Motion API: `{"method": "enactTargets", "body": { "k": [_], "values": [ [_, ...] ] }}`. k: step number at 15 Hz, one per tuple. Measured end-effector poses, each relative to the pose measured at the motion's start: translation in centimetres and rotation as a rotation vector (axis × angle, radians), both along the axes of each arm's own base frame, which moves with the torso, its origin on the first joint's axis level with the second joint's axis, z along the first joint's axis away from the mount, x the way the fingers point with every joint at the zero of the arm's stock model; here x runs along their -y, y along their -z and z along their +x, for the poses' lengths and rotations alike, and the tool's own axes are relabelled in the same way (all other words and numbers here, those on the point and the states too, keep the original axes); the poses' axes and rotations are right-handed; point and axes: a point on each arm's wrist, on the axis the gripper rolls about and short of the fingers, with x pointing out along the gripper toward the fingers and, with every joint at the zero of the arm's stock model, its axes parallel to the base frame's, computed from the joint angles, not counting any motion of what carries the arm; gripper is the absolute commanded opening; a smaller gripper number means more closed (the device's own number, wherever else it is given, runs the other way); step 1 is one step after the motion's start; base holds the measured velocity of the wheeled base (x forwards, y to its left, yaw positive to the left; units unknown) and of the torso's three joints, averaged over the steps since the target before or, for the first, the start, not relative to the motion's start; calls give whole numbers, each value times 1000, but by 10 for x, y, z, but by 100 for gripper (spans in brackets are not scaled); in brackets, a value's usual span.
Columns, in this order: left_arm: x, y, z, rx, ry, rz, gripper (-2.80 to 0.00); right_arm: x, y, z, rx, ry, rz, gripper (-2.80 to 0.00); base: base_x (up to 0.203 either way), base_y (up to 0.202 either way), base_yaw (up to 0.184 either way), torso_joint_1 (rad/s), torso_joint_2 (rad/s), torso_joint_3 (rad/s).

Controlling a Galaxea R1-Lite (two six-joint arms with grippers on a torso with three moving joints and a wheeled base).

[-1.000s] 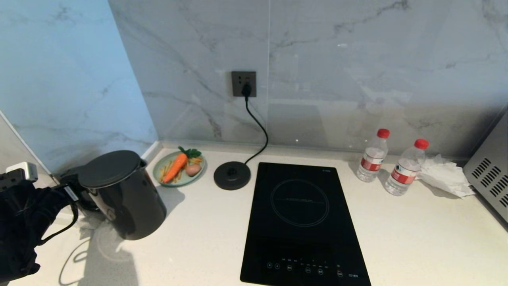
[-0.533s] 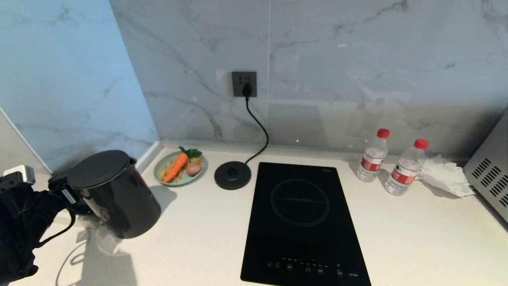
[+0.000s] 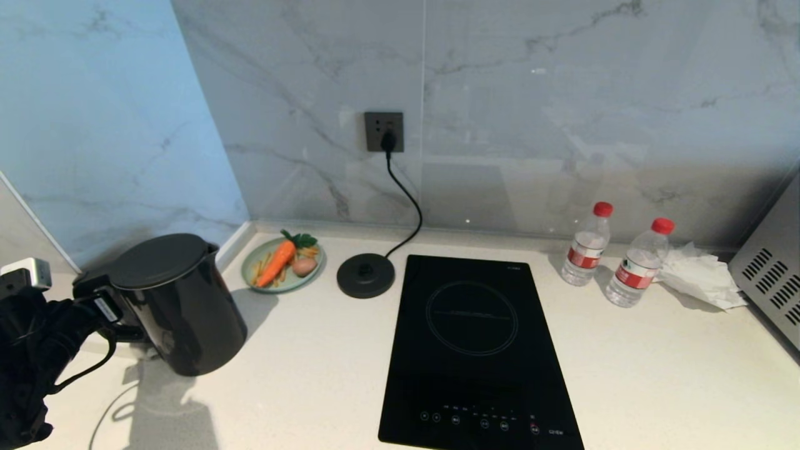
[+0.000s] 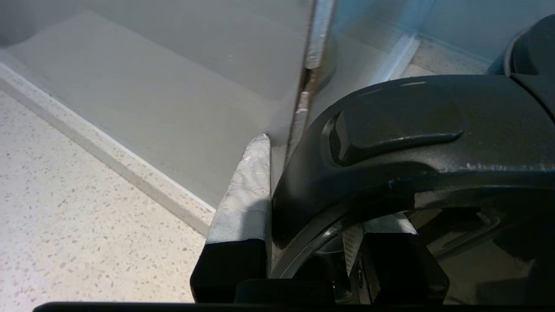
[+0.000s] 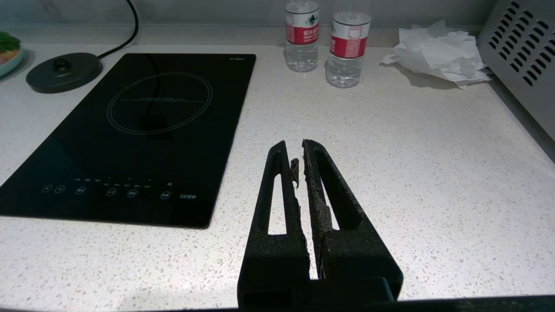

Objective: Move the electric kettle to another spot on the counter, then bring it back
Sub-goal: Grab the kettle

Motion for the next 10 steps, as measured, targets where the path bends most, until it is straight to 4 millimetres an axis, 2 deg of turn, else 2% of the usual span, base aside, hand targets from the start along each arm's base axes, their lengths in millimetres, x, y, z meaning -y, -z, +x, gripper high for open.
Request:
{"method": "enactTargets", "body": {
  "k": [10],
  "values": [
    [21,3,-30,-45,19,-90,-280,0,0,0,0,0,0,-280,0,0,0,0,0,0]
  ]
}}
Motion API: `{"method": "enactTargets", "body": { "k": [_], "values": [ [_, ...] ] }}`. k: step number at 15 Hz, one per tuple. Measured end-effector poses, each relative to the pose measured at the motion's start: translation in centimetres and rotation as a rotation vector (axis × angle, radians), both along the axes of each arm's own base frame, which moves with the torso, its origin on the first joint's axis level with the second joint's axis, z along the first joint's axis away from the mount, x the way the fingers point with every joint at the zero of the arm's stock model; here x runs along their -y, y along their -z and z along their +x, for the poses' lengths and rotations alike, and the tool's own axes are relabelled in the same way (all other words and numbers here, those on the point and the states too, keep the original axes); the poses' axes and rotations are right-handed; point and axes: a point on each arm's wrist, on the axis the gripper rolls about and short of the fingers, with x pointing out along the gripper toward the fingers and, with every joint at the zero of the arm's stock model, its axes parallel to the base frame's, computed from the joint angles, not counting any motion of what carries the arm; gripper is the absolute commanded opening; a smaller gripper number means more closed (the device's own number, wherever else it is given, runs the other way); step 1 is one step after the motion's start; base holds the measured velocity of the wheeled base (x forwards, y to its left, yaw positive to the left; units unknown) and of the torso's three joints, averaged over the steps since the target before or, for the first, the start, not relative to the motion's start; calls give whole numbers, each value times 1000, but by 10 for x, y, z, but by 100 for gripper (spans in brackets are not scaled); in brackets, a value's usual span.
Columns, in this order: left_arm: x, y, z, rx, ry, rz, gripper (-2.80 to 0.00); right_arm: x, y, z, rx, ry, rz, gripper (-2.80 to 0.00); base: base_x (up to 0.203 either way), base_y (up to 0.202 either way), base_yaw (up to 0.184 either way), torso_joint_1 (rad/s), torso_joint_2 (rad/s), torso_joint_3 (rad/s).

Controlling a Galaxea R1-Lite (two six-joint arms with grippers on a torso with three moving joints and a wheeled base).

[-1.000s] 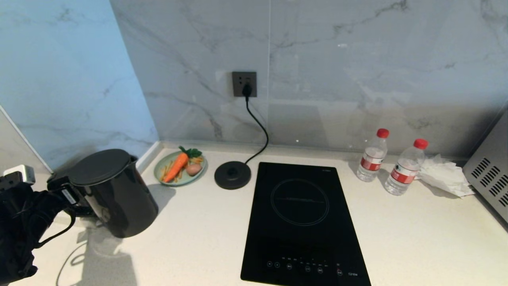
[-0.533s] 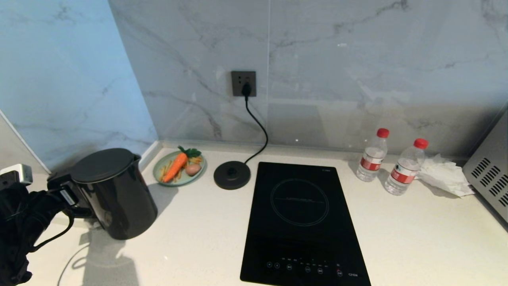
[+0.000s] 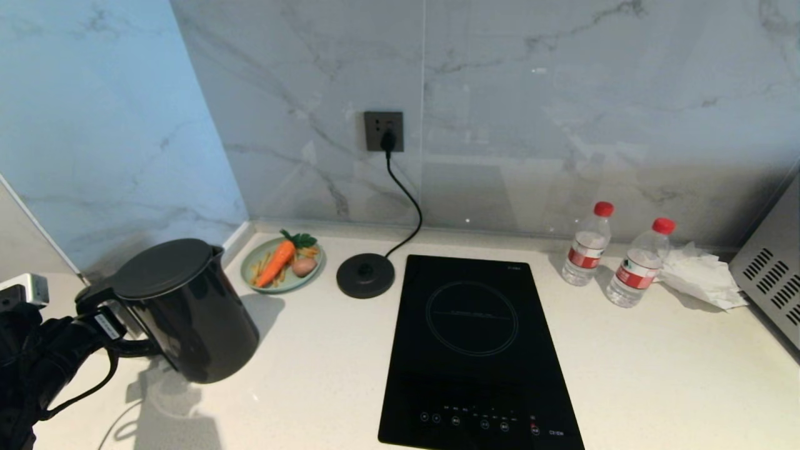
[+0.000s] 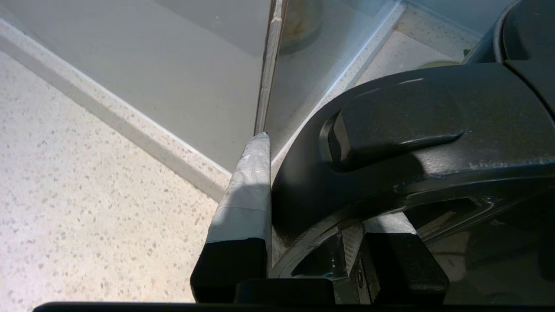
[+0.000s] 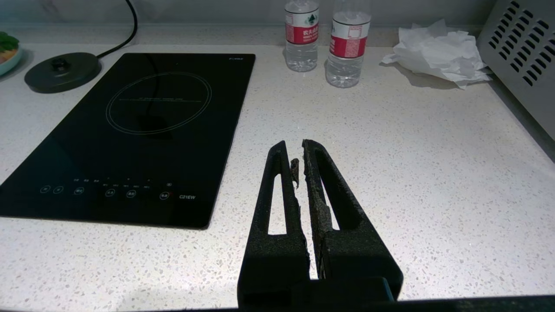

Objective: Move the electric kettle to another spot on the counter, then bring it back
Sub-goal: Grab the kettle

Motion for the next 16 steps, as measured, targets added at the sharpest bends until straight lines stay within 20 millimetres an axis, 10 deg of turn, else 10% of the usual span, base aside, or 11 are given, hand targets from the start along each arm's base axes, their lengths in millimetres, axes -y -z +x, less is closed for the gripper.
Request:
{"method": "enactTargets", "body": {
  "k": [16],
  "values": [
    [33,-18,-6,66,126,-46,-280,0,0,0,0,0,0,-280,0,0,0,0,0,0]
  ]
}}
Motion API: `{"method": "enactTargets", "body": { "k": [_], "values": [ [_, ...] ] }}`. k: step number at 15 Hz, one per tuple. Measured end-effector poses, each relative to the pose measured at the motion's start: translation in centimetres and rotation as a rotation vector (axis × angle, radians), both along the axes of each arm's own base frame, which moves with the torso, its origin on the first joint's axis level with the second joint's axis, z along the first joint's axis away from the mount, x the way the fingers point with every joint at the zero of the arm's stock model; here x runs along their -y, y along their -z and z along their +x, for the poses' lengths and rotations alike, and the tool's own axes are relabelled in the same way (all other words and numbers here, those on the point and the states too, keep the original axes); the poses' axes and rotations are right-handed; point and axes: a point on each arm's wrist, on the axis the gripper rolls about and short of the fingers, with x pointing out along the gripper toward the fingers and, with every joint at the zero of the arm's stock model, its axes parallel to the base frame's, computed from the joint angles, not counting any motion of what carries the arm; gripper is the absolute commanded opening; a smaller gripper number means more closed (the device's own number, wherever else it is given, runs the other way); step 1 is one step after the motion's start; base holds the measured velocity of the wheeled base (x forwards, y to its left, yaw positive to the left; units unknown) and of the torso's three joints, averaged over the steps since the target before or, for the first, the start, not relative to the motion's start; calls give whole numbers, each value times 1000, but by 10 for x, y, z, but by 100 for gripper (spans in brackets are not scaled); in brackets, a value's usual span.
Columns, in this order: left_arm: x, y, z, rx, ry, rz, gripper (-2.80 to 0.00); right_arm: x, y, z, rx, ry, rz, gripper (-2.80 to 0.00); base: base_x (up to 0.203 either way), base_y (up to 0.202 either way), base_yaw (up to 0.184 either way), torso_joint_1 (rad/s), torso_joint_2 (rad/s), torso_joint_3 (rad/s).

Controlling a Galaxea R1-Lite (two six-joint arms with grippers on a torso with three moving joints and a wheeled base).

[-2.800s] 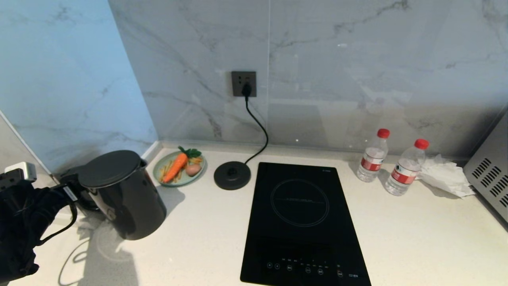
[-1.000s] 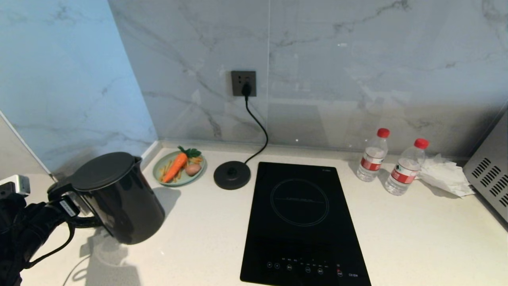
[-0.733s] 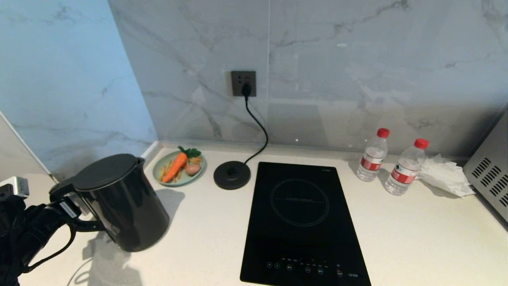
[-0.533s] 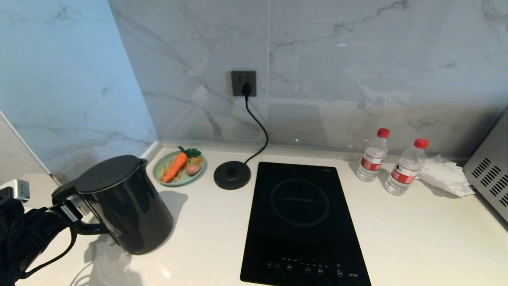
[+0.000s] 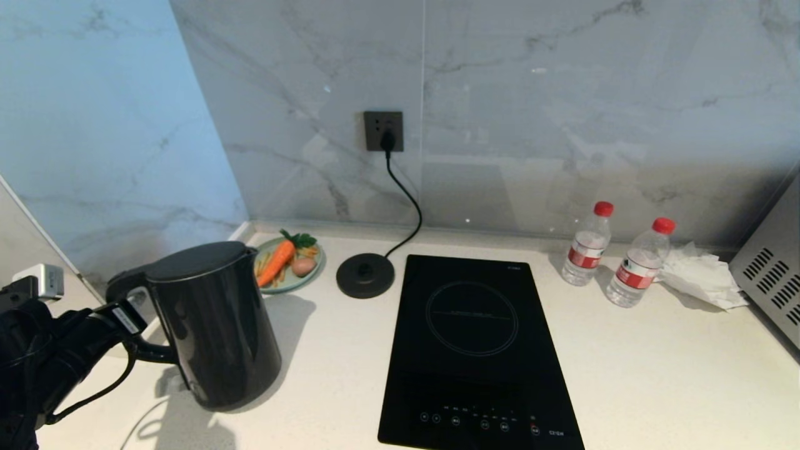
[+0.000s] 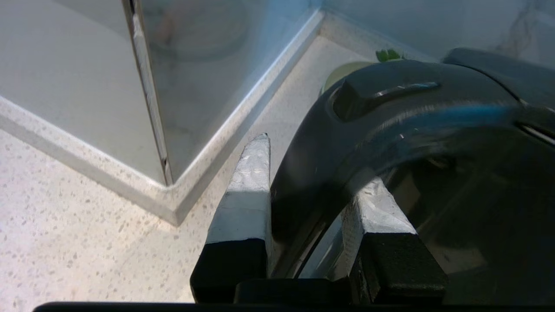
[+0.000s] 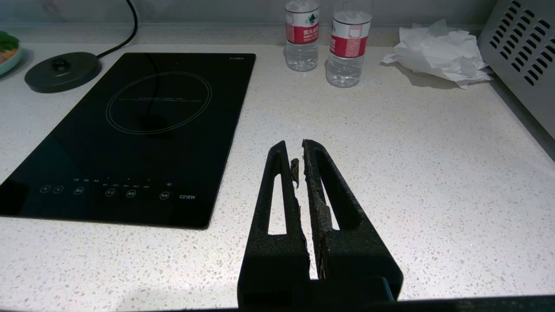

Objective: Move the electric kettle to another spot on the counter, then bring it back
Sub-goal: Grab the kettle

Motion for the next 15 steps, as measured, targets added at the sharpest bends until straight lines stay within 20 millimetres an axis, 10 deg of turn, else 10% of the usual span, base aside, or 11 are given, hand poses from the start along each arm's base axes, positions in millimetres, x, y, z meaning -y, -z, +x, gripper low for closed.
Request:
{"method": "enactTargets", "body": {
  "k": [15],
  "values": [
    [27,0,-5,-13,51,6,-280,0,0,0,1,0,0,-280,0,0,0,0,0,0]
  ]
}}
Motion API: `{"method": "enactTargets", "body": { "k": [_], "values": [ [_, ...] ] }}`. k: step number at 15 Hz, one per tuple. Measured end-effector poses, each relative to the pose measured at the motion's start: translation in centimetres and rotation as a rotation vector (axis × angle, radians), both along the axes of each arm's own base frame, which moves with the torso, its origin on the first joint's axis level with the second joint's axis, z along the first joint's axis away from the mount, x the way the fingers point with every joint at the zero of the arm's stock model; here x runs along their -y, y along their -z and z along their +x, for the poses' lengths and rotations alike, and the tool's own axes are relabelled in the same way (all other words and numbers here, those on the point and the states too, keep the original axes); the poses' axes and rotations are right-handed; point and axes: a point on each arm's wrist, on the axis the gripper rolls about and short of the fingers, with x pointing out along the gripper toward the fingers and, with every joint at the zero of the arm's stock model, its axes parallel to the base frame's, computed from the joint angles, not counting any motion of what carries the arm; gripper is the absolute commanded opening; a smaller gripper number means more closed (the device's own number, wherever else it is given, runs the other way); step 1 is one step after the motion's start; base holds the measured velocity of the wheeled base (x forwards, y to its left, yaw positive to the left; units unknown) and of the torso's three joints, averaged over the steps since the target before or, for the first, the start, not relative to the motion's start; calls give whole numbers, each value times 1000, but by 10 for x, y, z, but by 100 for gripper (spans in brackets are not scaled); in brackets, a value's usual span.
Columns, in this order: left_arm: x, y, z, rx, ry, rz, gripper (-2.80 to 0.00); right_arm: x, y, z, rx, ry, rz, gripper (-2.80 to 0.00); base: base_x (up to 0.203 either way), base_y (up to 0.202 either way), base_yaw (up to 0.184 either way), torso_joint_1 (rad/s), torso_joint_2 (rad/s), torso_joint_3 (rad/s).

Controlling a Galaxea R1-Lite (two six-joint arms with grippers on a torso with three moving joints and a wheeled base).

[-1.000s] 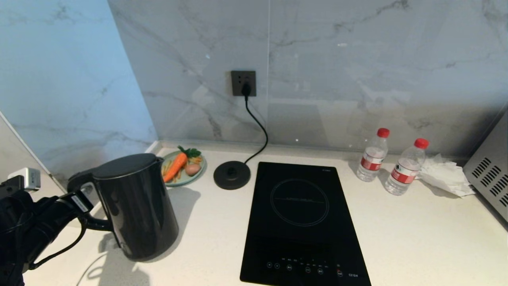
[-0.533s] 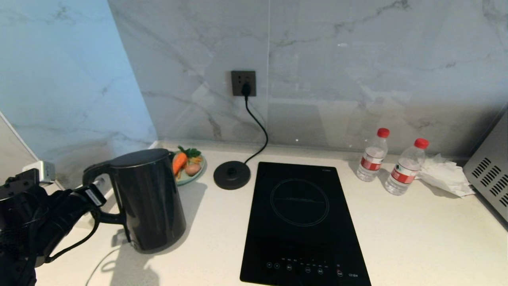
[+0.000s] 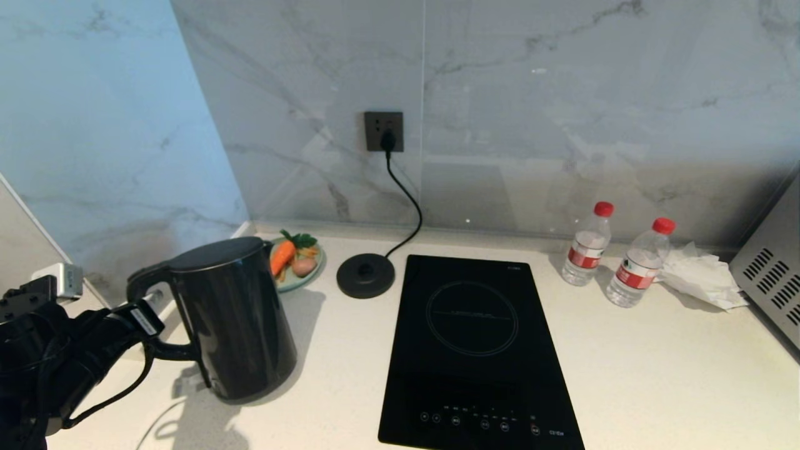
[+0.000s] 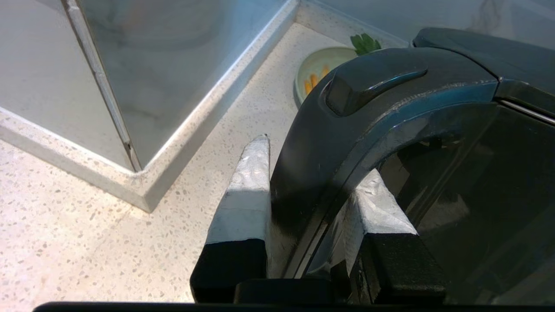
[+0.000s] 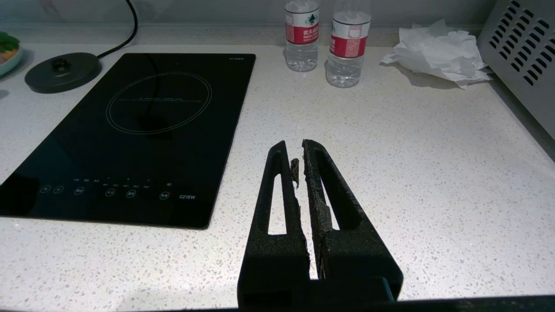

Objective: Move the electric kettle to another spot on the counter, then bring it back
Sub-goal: Grab the kettle

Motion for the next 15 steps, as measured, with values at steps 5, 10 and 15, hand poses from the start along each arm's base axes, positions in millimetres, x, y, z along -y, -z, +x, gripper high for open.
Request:
{"method": "enactTargets", "body": {
  "k": [5,10,15],
  "values": [
    [2,1,-1,-7,26,-4,-280,0,0,0,0,0,-1,-280,0,0,0,0,0,0],
    [2,2,-4,-15,69,-1,-280,0,0,0,0,0,0,-280,0,0,0,0,0,0],
    [2,4,-8,-36,69,37,-280,0,0,0,-1,0,0,-280,0,0,0,0,0,0]
  ]
}}
